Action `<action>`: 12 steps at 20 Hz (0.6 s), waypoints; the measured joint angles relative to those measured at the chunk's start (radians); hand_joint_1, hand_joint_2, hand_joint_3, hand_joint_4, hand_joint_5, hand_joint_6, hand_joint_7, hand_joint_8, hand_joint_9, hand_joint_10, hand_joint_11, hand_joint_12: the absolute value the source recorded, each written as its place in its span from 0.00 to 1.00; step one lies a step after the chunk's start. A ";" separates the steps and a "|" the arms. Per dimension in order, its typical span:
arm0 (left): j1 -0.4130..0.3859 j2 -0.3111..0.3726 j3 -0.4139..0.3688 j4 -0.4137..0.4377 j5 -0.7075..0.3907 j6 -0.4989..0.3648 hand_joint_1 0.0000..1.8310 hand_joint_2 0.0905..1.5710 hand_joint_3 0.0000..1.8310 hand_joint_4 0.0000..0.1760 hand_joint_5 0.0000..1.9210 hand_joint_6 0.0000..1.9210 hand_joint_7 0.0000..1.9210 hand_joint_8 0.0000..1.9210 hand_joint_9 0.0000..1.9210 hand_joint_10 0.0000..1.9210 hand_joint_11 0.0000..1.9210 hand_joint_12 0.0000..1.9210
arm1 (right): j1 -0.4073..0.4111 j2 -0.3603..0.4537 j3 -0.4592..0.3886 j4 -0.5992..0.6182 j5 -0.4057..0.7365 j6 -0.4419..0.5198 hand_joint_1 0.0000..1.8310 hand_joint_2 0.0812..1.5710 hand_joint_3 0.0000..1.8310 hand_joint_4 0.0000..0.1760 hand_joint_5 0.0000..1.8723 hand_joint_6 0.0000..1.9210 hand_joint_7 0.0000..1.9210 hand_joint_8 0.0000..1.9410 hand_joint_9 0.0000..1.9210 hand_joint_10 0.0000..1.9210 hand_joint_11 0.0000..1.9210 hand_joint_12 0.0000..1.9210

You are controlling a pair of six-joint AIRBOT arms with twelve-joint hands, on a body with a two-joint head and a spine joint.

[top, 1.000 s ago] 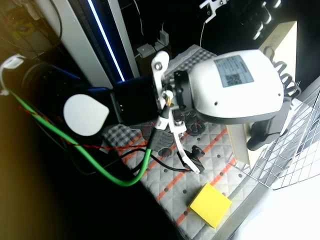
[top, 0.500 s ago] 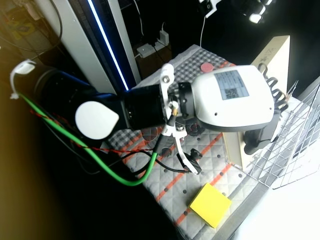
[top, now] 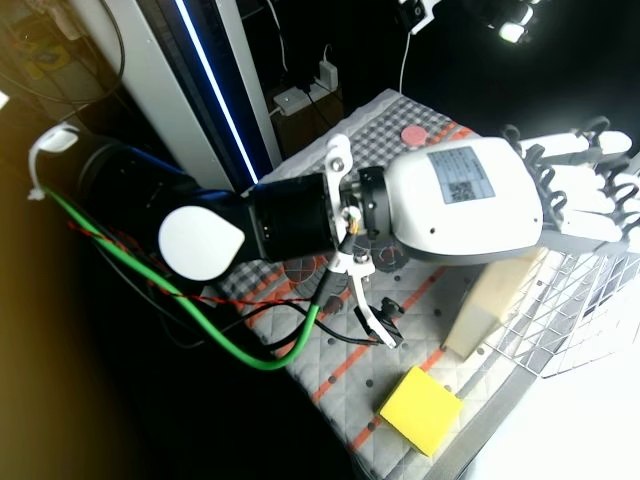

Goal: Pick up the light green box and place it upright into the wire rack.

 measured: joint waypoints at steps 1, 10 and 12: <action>0.000 0.000 0.000 0.000 0.000 0.000 0.27 0.72 0.00 0.33 0.27 0.00 0.22 0.00 0.21 0.00 0.00 0.57 | -0.006 0.001 0.000 0.017 0.004 0.000 0.23 0.54 0.00 0.97 0.00 0.00 0.00 0.00 0.00 0.00 0.03 0.00; 0.000 -0.008 0.008 -0.060 -0.060 0.000 0.25 0.75 0.00 0.28 0.26 0.00 0.20 0.00 0.18 0.00 0.00 0.59 | -0.120 0.187 -0.145 0.214 0.150 -0.003 0.27 0.56 0.00 1.00 0.00 0.00 0.00 0.00 0.00 0.00 0.00 0.00; 0.000 -0.008 0.008 -0.061 -0.095 0.000 0.24 0.75 0.00 0.37 0.26 0.00 0.21 0.00 0.19 0.00 0.00 0.52 | -0.173 0.259 -0.231 0.295 0.213 -0.002 0.27 0.56 0.00 1.00 0.00 0.00 0.00 0.00 0.00 0.00 0.00 0.00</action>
